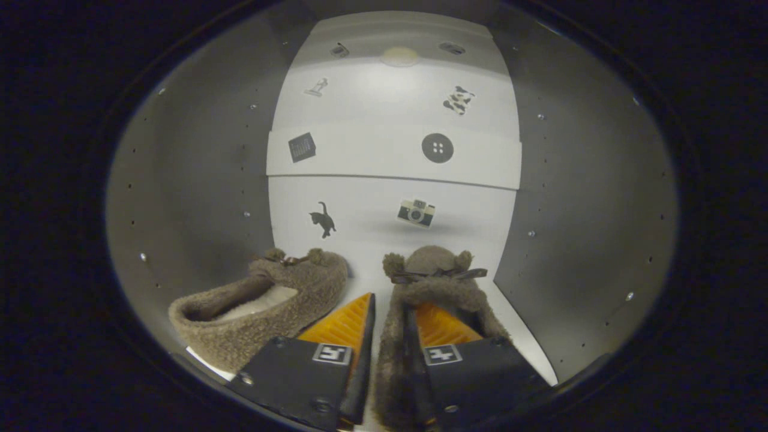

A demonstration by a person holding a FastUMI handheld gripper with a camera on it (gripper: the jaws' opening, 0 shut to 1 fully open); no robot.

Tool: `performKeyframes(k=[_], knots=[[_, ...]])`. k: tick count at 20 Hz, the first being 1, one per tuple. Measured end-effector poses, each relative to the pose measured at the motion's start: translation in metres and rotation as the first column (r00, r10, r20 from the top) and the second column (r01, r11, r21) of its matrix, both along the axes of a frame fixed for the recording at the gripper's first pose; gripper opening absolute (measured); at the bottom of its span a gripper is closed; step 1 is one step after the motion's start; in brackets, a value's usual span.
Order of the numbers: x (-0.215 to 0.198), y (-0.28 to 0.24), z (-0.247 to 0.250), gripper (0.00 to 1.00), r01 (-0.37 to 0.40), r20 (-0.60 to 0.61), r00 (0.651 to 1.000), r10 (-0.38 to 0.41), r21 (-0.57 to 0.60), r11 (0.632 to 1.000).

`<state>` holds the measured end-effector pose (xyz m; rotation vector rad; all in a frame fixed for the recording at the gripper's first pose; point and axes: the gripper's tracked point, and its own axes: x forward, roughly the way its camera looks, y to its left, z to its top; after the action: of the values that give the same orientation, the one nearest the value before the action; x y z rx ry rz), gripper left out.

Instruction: Open the shoe cabinet door, grab the shoes and put them into the shoe cabinet, then close the shoe cabinet door.

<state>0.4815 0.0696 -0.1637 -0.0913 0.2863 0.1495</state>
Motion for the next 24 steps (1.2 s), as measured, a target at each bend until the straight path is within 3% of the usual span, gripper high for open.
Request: performKeyframes(k=[5,7,14,21,24], knots=[[-0.037,-0.005,0.016,0.99,0.055,0.032,0.998,-0.055,-0.008,0.998],[-0.054,-0.009,0.031,1.0,0.072,0.06,0.996,-0.072,-0.006,0.997],[-0.147,0.002,0.048,1.0,0.01,0.058,0.998,-0.012,0.034,0.999],[-0.311,0.034,0.063,1.0,-0.17,0.097,0.983,0.158,0.127,0.977],[-0.375,0.023,0.084,1.0,-0.192,0.19,0.969,0.157,0.183,0.964]])
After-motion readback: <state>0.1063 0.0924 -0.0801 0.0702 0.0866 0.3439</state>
